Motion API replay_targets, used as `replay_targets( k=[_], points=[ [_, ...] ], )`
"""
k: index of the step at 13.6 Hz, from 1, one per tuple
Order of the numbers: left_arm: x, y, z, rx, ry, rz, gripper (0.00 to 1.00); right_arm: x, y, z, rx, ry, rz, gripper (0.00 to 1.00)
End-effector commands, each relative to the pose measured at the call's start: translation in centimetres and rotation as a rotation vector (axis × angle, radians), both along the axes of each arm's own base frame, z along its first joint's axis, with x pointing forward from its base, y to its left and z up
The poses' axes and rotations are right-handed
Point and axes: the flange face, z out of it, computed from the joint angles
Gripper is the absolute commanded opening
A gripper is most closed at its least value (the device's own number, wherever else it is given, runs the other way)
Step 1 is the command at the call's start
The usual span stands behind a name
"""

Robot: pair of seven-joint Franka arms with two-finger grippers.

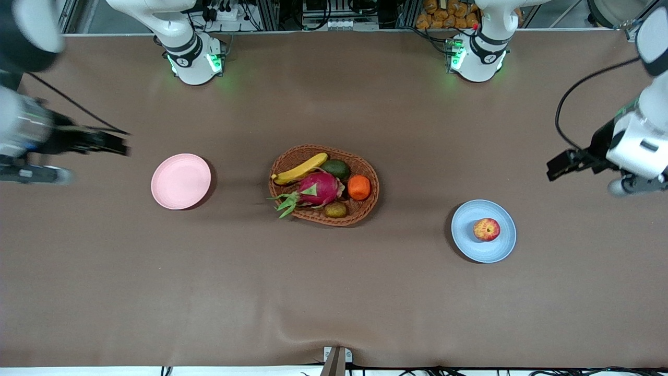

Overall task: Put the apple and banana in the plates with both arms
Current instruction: 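Raise the left gripper away while the right gripper reaches the banana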

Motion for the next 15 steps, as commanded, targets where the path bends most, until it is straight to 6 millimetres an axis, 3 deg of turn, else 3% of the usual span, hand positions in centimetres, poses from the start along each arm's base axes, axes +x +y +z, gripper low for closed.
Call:
replay_targets(
  k=[1, 3, 6, 8, 11, 12, 15],
  points=[
    [-2.0, 0.0, 2.0, 0.019, 0.004, -0.023, 1.0, 0.5, 4.1, -6.6, 0.024, 0.094, -0.143, 1.0],
    [-3.1, -0.1, 2.9, 0.026, 0.018, -0.029, 1.0, 0.3, 5.6, -10.6, 0.039, 0.123, -0.302, 1.0],
    [-3.8, -0.2, 3.8, 0.032, 0.015, -0.049, 1.0, -0.2, 12.1, -16.3, -0.043, 0.148, -0.486, 1.0],
    [-4.3, -0.7, 4.4, 0.019, 0.011, -0.056, 1.0, -0.1, 15.0, -19.9, -0.058, 0.166, -0.55, 1.0],
    [-5.9, -0.7, 5.1, -0.028, 0.03, -0.073, 1.0, -0.4, 18.5, -23.7, -0.057, 0.168, -0.605, 0.78],
    [-6.4, -0.9, 5.3, -0.026, 0.033, -0.076, 1.0, -1.2, 20.3, -24.3, -0.067, 0.165, -0.603, 0.67],
    [-6.8, -0.1, 5.6, -0.029, 0.051, -0.066, 1.0, -1.9, 22.5, -25.6, -0.083, 0.145, -0.656, 0.55]
  ],
)
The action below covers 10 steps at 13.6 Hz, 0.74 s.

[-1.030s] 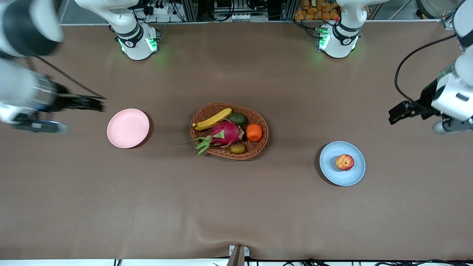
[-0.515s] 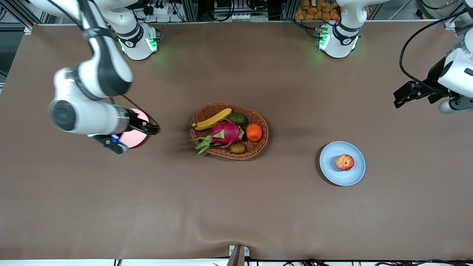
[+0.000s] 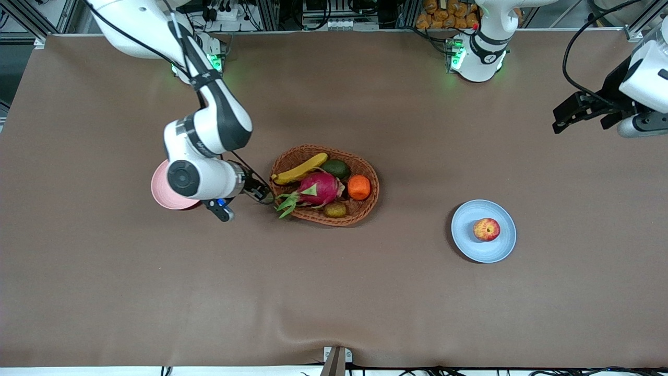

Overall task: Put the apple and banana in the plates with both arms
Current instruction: 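Raise the left gripper away while the right gripper reaches the banana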

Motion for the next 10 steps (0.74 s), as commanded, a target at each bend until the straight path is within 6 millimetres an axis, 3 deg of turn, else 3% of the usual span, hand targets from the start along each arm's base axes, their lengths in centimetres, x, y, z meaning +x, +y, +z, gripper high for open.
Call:
replay_targets(
  k=[1, 5, 10],
  points=[
    [-0.9, 0.6, 0.3, -0.015, 0.012, -0.011, 1.0, -0.7, 1.3, -0.7, -0.008, 0.003, -0.048, 0.54],
    [-0.9, 1.1, 0.2, -0.015, 0.018, -0.001, 1.0, -0.9, 1.3, -1.4, -0.008, -0.01, -0.056, 0.44],
    [-0.8, 2.4, 0.2, -0.017, 0.018, 0.023, 1.0, -1.3, 1.9, -1.4, -0.017, -0.003, -0.071, 0.43]
  ],
)
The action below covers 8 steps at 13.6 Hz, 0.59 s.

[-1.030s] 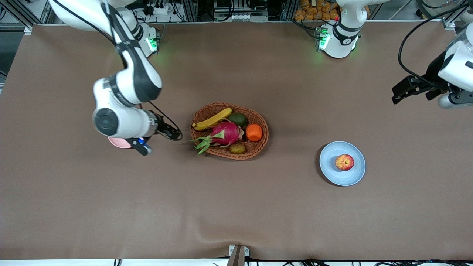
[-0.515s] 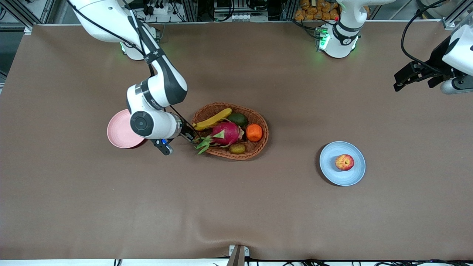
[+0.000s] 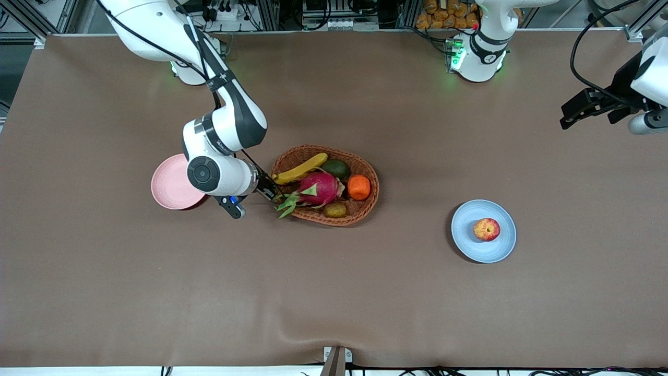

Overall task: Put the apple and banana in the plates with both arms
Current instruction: 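Raise the left gripper away while the right gripper reaches the banana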

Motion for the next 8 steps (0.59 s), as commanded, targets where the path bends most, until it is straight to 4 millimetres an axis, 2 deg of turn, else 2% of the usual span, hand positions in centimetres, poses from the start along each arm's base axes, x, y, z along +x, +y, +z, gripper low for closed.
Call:
replay_targets(
  k=[1, 2, 3, 8],
  points=[
    [-0.73, 0.59, 0.39, -0.018, 0.003, -0.01, 1.0, -0.9, 0.96, -0.27, 0.001, 0.008, -0.021, 0.43],
    [-0.74, 0.54, 0.39, -0.022, 0.003, -0.01, 1.0, -1.26, 0.96, -0.69, -0.003, 0.011, -0.018, 0.43],
    [-0.75, 0.4, 0.39, -0.034, 0.004, -0.011, 1.0, -1.26, 0.95, -0.73, -0.001, 0.009, -0.02, 0.38],
    [-1.16, 0.56, 0.69, -0.034, 0.008, -0.019, 1.0, -1.3, 1.04, -0.73, -0.001, 0.009, -0.019, 0.34]
  ],
)
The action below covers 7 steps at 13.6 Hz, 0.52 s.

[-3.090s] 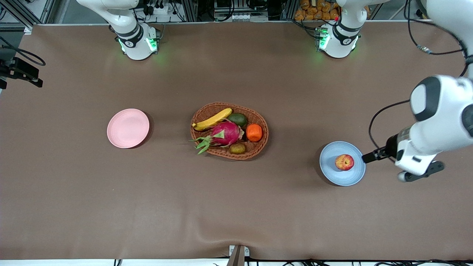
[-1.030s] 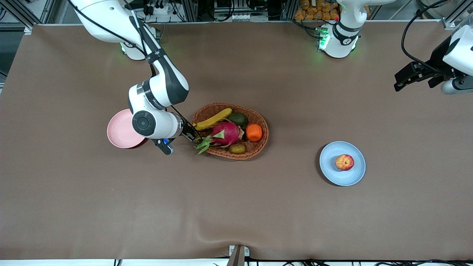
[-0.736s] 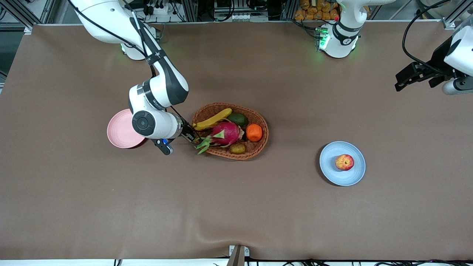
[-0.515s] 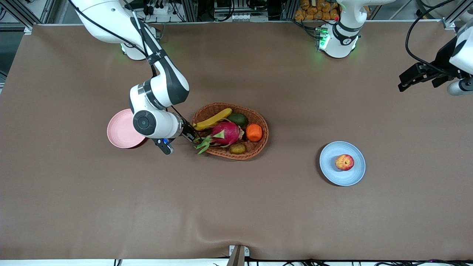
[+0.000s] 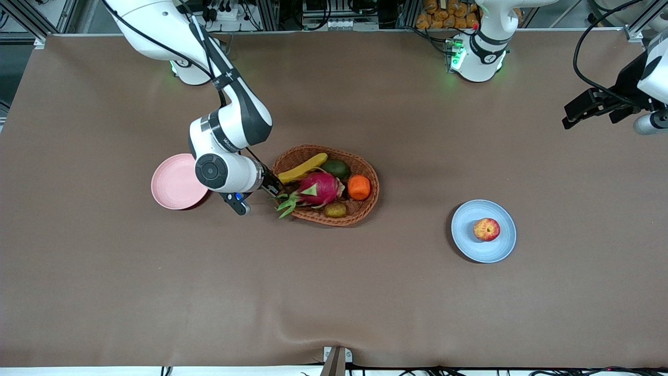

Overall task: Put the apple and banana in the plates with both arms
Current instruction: 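Close the right gripper on the yellow banana in the basket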

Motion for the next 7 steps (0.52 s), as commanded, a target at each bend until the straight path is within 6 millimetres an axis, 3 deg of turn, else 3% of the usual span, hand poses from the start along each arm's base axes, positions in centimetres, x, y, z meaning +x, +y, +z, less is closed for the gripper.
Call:
replay_targets(
  k=[1, 5, 7],
  points=[
    [-1.01, 0.35, 0.57, -0.017, 0.003, -0.024, 1.0, -0.26, 0.12, -0.08, 0.004, -0.002, -0.025, 0.26],
    [-1.0, 0.42, 0.5, -0.011, 0.004, -0.025, 1.0, -0.14, 0.15, 0.01, 0.007, -0.009, -0.027, 0.03],
    [-1.0, 0.42, 0.36, -0.011, 0.007, -0.025, 1.0, 0.0, 0.16, 0.16, 0.015, -0.01, -0.034, 0.0]
  ],
)
